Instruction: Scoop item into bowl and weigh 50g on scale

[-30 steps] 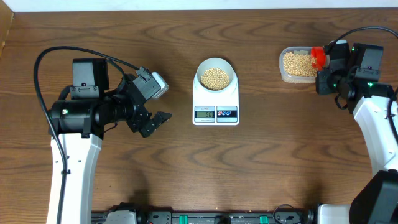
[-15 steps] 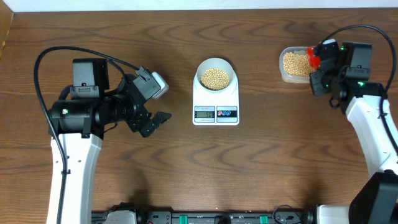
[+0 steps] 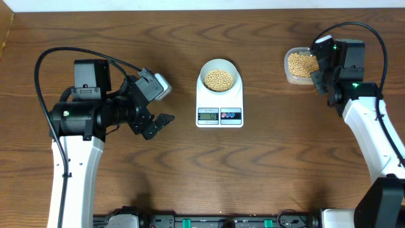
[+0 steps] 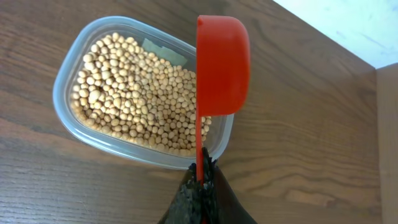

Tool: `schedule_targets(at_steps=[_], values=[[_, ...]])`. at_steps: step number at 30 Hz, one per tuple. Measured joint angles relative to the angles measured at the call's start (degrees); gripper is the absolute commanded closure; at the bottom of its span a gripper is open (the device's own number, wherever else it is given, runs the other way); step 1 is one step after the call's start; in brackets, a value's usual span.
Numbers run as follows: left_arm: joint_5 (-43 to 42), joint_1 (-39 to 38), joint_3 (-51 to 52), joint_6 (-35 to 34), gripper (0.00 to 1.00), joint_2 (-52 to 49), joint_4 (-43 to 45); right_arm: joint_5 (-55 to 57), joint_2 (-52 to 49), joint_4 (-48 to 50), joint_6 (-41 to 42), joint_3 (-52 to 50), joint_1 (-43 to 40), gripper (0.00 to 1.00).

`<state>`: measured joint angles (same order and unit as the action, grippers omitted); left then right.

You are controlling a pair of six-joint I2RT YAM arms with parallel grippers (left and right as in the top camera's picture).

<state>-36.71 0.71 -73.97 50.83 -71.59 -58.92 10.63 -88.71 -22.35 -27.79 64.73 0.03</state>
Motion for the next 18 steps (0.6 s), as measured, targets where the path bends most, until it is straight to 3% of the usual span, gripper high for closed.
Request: schedule_targets(at_steps=[6, 10, 13, 18], values=[[0.0, 0.0, 0.0, 0.0, 0.04, 0.0, 0.02, -3.04, 0.42, 5.46, 3.93, 0.0, 0.31, 0.99], [0.0, 0.0, 0.0, 0.0, 0.04, 0.0, 0.0, -18.27, 3.34, 5.68, 10.29, 0.04, -0.59, 0.99], [0.0, 0.0, 0.0, 0.0, 0.04, 0.0, 0.0, -29.27, 5.05, 0.22, 12.94, 0.35, -2.47, 0.99], [0.0, 0.0, 0.0, 0.0, 0.04, 0.0, -0.02, -35.58, 5.16, -9.55, 14.6, 0.42, -5.46, 0.99]])
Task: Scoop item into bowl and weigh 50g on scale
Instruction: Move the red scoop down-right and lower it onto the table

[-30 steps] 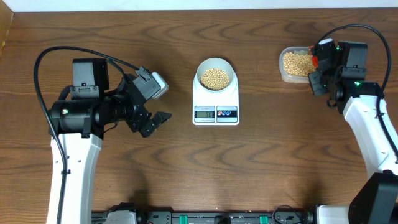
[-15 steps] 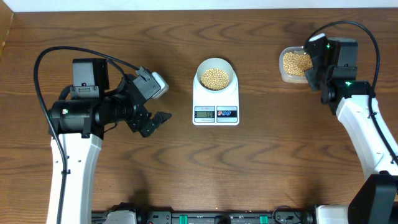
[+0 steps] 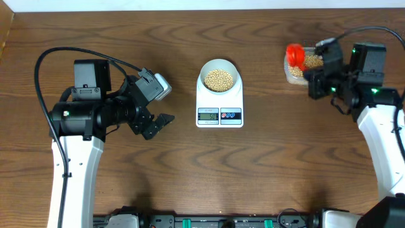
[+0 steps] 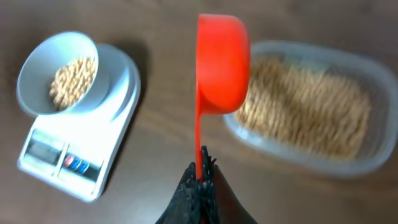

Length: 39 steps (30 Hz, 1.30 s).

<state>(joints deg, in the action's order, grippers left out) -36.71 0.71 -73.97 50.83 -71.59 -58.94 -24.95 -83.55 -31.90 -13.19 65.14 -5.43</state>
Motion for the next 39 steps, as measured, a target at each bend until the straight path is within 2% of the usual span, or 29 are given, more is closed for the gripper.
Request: schedule_targets(at_steps=[9, 14, 18, 23, 29, 32, 39], values=[[0.0, 0.0, 0.0, 0.0, 0.04, 0.0, 0.02, -5.03, 0.0, -13.42, 0.92, 0.0, -5.46, 0.99], [0.0, 0.0, 0.0, 0.0, 0.04, 0.0, 0.02, -13.57, 0.31, -21.66, 1.11, 0.0, -12.76, 0.99], [0.0, 0.0, 0.0, 0.0, 0.04, 0.0, 0.04, -18.78, 4.11, -29.33, -0.94, -0.02, -20.0, 0.99], [0.0, 0.0, 0.0, 0.0, 0.04, 0.0, 0.02, -21.07, 10.27, -33.68, -4.04, -0.24, -24.41, 0.99], [-0.02, 0.0, 0.0, 0.0, 0.04, 0.0, 0.0, -24.65, 11.87, -28.17, -1.75, -8.26, -24.61, 0.99], [0.0, 0.0, 0.0, 0.0, 0.04, -0.02, 0.07, -26.16, 11.58, -19.43, 3.76, -16.59, -24.61, 0.99], [0.0, 0.0, 0.0, 0.0, 0.04, -0.02, 0.02, -26.86, 11.45, -6.14, 14.69, -26.53, -24.61, 0.99]])
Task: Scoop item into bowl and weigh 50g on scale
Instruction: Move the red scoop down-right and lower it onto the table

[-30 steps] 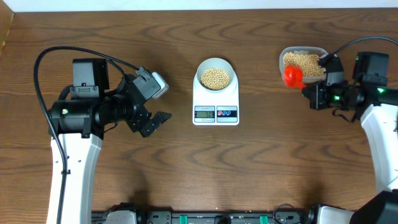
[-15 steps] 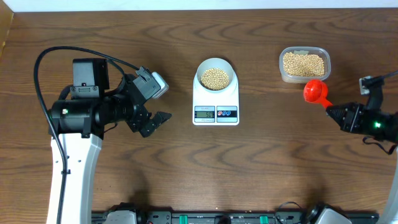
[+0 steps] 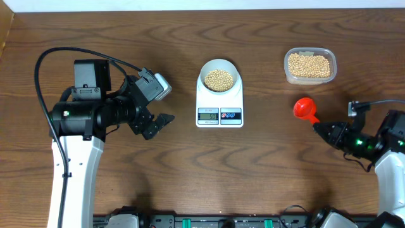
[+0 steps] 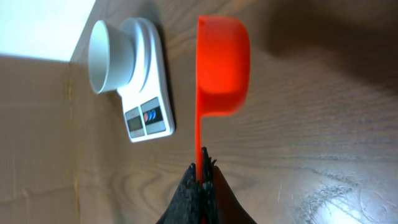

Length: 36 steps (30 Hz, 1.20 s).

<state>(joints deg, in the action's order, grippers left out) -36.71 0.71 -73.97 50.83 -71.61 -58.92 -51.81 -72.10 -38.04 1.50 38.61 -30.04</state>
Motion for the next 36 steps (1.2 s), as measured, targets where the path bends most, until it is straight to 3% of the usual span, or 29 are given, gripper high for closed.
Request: schedule_targets(at_steps=[10, 18, 21, 24, 26, 33, 36], values=[[0.0, 0.0, 0.0, 0.0, 0.04, 0.0, 0.0, 6.12, -0.02, 6.95, 10.51, -5.29, 0.0, 0.99], [0.0, 0.0, 0.0, 0.0, 0.04, 0.0, 0.0, 12.04, -0.02, 9.35, 16.31, -5.38, 0.0, 0.92], [0.0, 0.0, 0.0, 0.0, 0.04, 0.0, 0.0, 12.46, -0.33, 9.77, 18.34, -5.38, 0.0, 0.97], [0.0, 0.0, 0.0, 0.0, 0.04, 0.0, 0.02, 12.35, -1.95, 11.72, 21.42, -5.38, 0.0, 0.93], [0.0, 0.0, 0.0, 0.0, 0.04, 0.0, 0.0, 11.61, -4.17, 13.66, 23.65, -5.38, 0.0, 0.96], [0.0, 0.0, 0.0, 0.0, 0.04, 0.0, 0.0, 7.3, -9.27, 14.93, 22.29, -5.35, 1.33, 0.99], [0.0, 0.0, 0.0, 0.0, 0.04, 0.0, 0.0, 6.1, -10.32, 15.74, 21.88, -5.35, 1.73, 0.92]])
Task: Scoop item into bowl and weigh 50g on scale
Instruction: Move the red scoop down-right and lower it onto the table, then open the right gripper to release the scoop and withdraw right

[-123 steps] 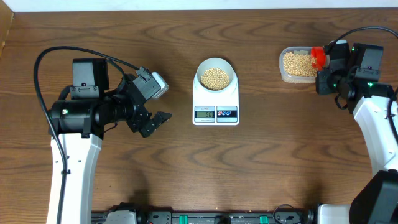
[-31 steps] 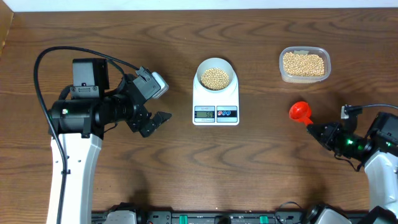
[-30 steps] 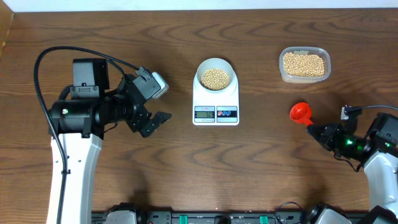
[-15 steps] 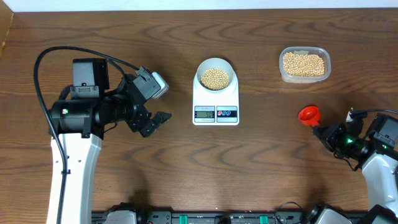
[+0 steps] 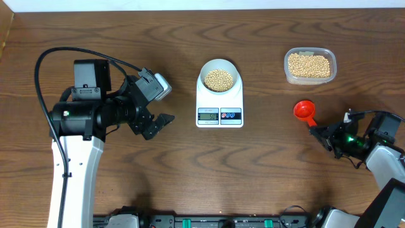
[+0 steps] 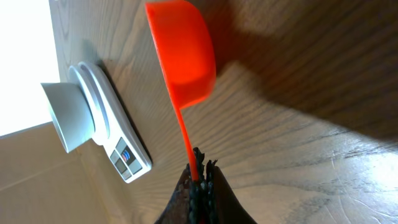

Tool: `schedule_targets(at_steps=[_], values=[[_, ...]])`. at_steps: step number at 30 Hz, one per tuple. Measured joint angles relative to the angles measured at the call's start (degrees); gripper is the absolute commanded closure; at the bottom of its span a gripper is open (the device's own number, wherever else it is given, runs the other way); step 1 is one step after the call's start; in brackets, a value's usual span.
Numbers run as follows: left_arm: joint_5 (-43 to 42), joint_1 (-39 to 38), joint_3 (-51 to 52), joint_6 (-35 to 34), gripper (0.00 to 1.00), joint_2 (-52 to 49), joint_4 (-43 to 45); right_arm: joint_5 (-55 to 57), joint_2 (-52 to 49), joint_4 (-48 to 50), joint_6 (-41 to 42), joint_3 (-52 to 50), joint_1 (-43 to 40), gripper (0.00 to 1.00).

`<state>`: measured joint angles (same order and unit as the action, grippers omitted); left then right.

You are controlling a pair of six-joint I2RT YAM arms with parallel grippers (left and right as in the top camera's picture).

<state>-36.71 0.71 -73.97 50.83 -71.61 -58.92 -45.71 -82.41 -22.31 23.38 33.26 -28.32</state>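
A white bowl holding soybeans sits on the white scale at the table's middle; in the right wrist view the bowl and scale appear side-on at the left. The red scoop lies low over the table, in front of the clear soybean tub. No beans show in it. My right gripper is shut on the end of its thin handle; the scoop's cup leans left of the gripper. My left gripper hangs open left of the scale, holding nothing.
The dark wood table reaches to a pale wall edge at the back. The left arm's black body stands at the far left. A rail with black fittings runs along the front edge.
The right gripper has shifted slightly left and sits closer to the table. The scoop now leans left in the grip instead of standing straight. The left arm has not moved.
The right gripper first held the scoop over the soybean tub. It then held it at the tub's left end, facing the scale. Later the scoop was down on the near side of the tub, right of the scale, where it remains. The bowl's contents look unchanged.
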Motion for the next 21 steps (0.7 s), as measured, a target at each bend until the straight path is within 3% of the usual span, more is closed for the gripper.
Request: schedule_targets(at_steps=[5, 9, 14, 21], values=[[0.0, 0.0, 0.0, 0.0, 0.04, 0.0, -0.02, 0.42, -0.35, -0.13, -0.44, -0.02, 0.13, 0.71], [0.0, 0.0, 0.0, 0.0, 0.04, 0.0, 0.0, 1.95, -0.59, -1.09, -0.37, -0.04, 0.13, 0.66], [0.0, 0.0, 0.0, 0.0, 0.04, 0.0, 0.0, 4.33, -0.59, -1.31, -0.5, -0.04, 0.17, 0.51], [0.0, 0.0, 0.0, 0.0, 0.04, 0.0, 0.0, 6.51, -0.61, -1.44, -5.31, -0.04, 0.31, 0.11]])
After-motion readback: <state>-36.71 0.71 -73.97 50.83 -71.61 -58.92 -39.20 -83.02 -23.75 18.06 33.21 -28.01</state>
